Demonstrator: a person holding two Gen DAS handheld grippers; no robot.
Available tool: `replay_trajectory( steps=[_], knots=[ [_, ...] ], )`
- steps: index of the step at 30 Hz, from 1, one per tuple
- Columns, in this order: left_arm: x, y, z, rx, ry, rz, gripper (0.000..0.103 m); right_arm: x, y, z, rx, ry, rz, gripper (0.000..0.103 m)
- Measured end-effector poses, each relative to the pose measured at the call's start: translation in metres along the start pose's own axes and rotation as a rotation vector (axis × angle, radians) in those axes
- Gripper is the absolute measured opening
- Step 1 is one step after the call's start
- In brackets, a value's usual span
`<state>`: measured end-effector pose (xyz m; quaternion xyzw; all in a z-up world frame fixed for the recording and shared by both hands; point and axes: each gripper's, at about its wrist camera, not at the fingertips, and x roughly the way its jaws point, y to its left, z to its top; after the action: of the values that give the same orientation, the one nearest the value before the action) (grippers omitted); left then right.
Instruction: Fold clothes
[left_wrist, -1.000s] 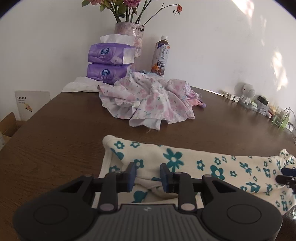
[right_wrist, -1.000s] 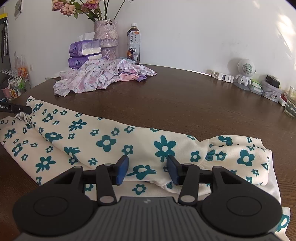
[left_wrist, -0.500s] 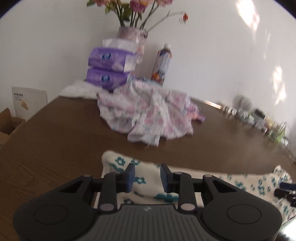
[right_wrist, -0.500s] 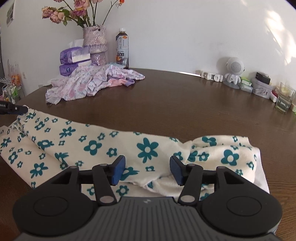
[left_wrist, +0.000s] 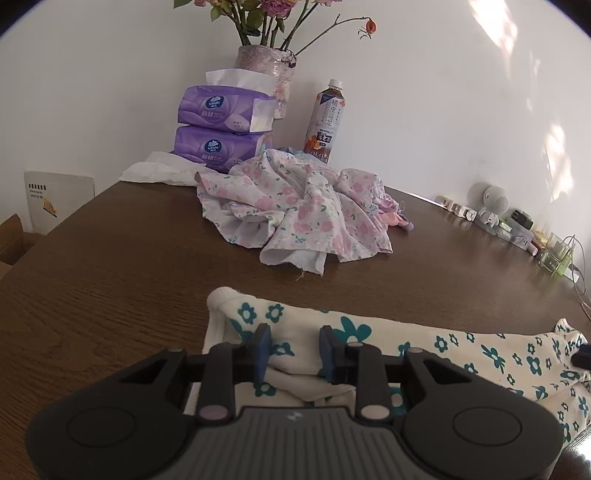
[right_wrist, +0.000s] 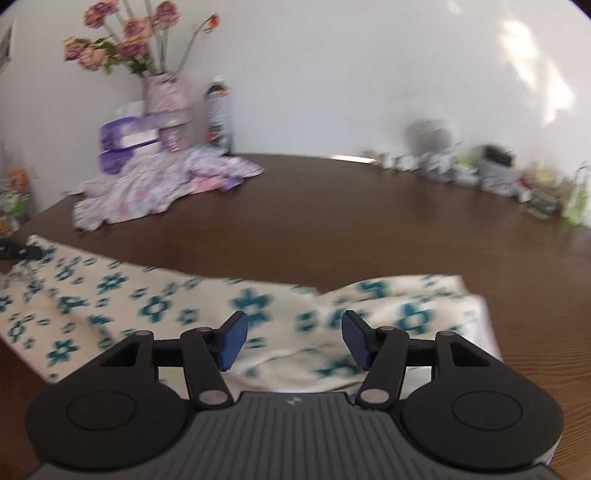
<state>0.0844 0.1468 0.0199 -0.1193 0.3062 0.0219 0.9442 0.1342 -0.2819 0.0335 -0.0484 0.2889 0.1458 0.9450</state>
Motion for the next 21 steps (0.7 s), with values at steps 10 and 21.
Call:
replay_trajectory(
  steps=[10,21],
  knots=[
    [-0.001,-0.011,0.000,0.020,-0.009,0.063,0.028,0.010,-0.047,-0.012,0.100,0.054,-0.009,0.053],
    [-0.002,-0.133,0.011,0.250,-0.050,-0.245,0.036,0.024,-0.127,-0.006,0.319,0.065,-0.031,0.053]
  ],
)
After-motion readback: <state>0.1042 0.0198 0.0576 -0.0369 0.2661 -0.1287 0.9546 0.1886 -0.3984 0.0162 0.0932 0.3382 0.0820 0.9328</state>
